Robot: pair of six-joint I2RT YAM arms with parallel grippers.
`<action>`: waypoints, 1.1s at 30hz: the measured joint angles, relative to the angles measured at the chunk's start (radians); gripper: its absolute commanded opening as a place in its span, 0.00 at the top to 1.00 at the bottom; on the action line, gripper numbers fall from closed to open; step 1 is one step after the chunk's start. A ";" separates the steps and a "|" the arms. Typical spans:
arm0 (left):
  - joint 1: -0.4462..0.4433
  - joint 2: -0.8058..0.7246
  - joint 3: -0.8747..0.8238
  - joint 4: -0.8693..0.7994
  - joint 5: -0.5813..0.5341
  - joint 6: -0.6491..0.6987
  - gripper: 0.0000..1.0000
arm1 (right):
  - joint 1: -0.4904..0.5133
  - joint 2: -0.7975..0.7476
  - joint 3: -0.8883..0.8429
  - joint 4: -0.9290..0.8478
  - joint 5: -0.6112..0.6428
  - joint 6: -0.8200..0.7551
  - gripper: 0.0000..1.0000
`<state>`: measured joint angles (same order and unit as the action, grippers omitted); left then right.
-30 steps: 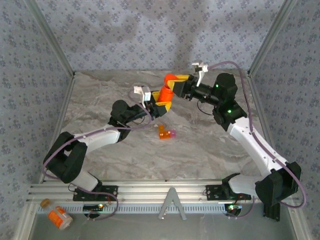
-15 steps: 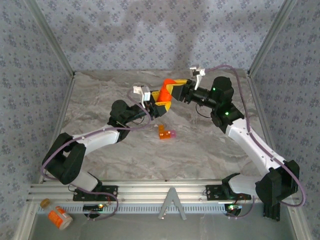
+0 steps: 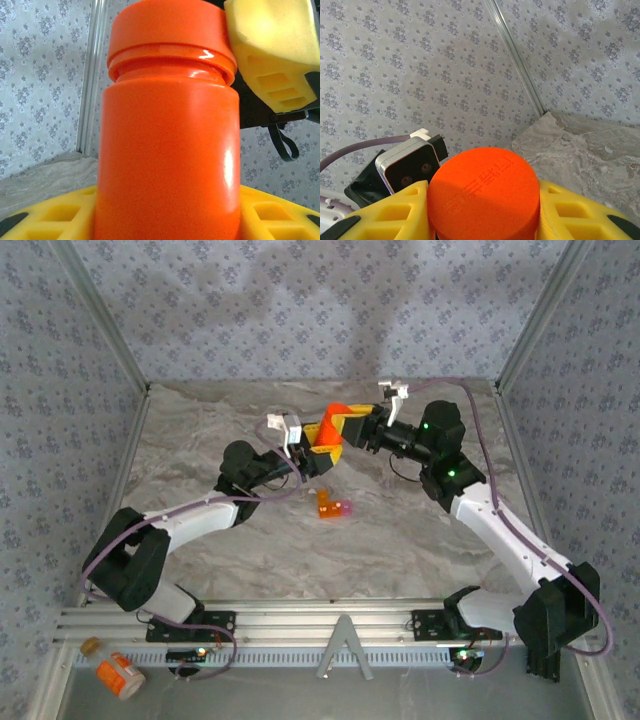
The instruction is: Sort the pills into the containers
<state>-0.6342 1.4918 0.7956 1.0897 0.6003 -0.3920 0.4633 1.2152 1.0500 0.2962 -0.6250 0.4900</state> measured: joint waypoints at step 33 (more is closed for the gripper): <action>-0.019 -0.045 -0.021 -0.129 -0.143 0.122 1.00 | 0.096 0.008 0.034 -0.129 0.253 -0.035 0.89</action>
<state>-0.6533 1.4471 0.7750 0.9611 0.4572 -0.2695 0.5591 1.2236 1.0836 0.1677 -0.3725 0.4545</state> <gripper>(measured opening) 0.518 0.431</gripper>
